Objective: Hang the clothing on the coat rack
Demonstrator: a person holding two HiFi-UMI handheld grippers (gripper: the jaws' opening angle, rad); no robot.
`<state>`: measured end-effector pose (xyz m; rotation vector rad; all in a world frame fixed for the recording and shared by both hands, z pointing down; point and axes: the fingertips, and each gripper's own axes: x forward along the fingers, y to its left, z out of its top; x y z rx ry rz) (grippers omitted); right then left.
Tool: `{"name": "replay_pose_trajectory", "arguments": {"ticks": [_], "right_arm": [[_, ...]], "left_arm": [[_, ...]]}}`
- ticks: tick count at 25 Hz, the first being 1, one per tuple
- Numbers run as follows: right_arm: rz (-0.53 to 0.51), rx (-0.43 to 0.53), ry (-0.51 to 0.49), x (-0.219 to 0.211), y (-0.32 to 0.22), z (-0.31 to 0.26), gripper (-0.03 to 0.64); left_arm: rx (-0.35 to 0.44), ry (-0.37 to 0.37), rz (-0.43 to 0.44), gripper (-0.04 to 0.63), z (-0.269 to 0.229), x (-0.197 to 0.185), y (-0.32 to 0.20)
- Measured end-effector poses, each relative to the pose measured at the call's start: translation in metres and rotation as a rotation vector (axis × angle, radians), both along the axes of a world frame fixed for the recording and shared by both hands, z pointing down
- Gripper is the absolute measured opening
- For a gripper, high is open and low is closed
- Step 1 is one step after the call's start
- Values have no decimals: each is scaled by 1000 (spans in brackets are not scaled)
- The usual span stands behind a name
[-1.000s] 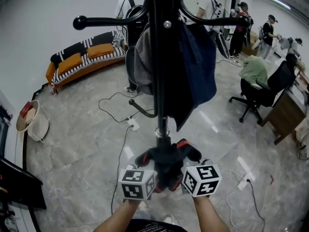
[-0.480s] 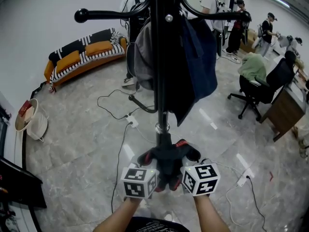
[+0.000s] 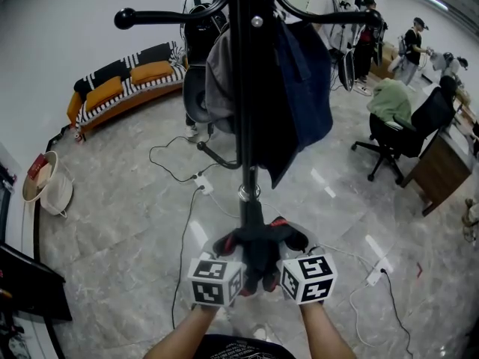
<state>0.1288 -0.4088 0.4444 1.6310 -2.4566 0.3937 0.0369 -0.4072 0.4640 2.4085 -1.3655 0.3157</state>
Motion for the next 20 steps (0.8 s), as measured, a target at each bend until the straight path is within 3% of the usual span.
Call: {"name": "replay_pose_trajectory", "arguments": {"ticks": [20], "right_arm": [[-36,-4,42,-3,26,14,29]], "left_arm": [[6,-31,23,26,9,1,23]]}}
